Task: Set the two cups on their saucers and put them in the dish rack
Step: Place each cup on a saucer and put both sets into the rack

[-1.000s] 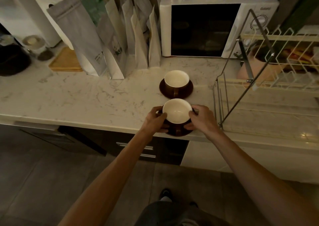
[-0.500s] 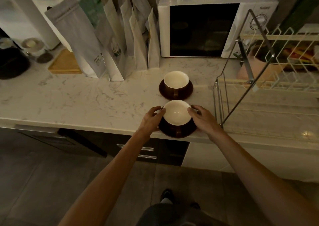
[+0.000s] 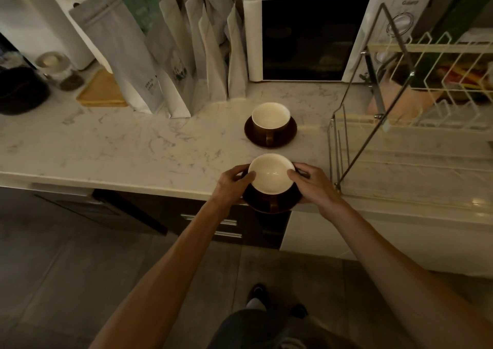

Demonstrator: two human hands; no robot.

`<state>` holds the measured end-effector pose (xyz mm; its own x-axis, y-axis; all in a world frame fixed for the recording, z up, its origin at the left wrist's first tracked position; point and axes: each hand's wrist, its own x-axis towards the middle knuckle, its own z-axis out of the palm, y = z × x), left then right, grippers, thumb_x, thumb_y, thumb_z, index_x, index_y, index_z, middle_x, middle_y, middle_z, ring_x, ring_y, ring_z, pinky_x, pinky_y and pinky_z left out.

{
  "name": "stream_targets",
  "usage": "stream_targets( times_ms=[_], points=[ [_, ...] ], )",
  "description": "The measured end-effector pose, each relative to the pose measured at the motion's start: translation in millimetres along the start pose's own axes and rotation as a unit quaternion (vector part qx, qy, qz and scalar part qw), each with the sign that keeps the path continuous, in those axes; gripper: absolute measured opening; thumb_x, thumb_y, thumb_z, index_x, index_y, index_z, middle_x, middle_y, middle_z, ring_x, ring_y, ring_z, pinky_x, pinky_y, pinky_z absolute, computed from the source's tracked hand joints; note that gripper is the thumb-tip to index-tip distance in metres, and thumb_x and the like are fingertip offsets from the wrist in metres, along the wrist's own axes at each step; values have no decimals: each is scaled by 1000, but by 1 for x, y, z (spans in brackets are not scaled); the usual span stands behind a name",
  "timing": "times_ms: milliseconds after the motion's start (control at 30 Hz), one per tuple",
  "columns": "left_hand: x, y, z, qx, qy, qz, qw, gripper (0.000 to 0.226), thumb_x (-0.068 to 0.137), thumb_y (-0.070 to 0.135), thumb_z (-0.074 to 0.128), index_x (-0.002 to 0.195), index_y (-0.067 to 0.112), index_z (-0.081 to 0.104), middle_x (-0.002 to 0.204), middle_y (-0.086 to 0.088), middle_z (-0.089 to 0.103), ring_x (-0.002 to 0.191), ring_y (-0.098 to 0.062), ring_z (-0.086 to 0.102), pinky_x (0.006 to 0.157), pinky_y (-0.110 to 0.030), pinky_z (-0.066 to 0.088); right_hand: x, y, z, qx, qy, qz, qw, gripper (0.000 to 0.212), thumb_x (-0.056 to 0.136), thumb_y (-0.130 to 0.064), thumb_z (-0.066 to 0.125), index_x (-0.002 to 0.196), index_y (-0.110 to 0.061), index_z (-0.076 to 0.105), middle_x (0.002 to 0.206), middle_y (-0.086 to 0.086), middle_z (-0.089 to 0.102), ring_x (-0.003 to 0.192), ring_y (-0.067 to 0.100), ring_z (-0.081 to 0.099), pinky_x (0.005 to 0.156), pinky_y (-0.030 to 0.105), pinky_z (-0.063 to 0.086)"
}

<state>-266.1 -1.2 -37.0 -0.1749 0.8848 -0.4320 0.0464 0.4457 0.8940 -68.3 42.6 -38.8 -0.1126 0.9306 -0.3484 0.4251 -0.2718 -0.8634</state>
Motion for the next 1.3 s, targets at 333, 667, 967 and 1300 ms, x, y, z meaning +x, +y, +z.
stream_targets(
  times_ms=[333,667,967,1300],
  points=[
    [-57,-3,19,15,36,-10,999,33,88,31,66,121,30,60,100,0,63,97,-22,64,69,-37,62,-45,13,-21,15,-37,-30,999,35,94,-31,56,128,-29,59,112,-6,58,84,4,57,57,31,62],
    [-90,-2,53,38,-33,-19,999,27,84,37,70,110,39,62,109,-2,64,98,-23,65,59,-30,60,-93,42,-70,67,-50,-23,996,30,93,-32,60,123,-31,60,116,-3,59,99,16,58,55,28,60],
    [-98,25,110,61,-116,10,991,17,88,34,66,104,39,61,110,1,59,106,-25,60,57,-28,60,-129,50,-129,89,41,1,995,34,93,-30,61,126,-25,62,115,-2,61,95,13,60,62,34,62],
    [-106,60,193,66,-172,49,982,39,90,26,64,128,24,58,126,-7,59,114,-25,58,65,-29,61,-134,63,-212,106,122,10,987,22,92,-30,62,113,-33,65,102,-14,60,89,8,57,57,31,60]
  ],
)
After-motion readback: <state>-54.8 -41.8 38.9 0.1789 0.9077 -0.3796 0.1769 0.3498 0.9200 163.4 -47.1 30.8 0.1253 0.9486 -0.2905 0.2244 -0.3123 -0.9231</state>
